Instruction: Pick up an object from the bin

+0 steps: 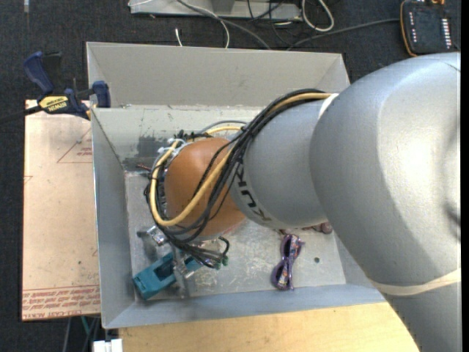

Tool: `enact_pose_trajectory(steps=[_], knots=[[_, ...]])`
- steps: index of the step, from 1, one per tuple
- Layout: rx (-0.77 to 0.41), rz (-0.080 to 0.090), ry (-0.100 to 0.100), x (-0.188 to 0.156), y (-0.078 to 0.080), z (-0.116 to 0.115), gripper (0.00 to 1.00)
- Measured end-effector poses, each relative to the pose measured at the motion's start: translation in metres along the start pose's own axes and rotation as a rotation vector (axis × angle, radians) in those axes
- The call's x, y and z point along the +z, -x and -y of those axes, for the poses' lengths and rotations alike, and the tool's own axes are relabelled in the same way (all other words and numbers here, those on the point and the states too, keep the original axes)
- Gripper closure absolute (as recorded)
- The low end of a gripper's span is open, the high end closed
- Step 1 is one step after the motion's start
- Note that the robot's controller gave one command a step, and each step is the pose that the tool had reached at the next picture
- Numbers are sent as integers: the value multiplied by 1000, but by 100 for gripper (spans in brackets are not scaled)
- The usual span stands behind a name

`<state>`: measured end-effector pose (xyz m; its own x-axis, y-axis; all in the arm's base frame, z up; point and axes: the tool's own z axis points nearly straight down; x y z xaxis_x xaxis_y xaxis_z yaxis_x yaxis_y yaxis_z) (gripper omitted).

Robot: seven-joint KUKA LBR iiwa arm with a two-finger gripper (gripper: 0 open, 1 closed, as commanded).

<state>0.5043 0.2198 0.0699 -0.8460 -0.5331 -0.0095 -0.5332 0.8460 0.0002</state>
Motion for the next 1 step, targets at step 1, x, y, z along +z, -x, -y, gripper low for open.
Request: enact_pose_trajectory(steps=[1], knots=[[259,-14,4,-1,-5,2,100]])
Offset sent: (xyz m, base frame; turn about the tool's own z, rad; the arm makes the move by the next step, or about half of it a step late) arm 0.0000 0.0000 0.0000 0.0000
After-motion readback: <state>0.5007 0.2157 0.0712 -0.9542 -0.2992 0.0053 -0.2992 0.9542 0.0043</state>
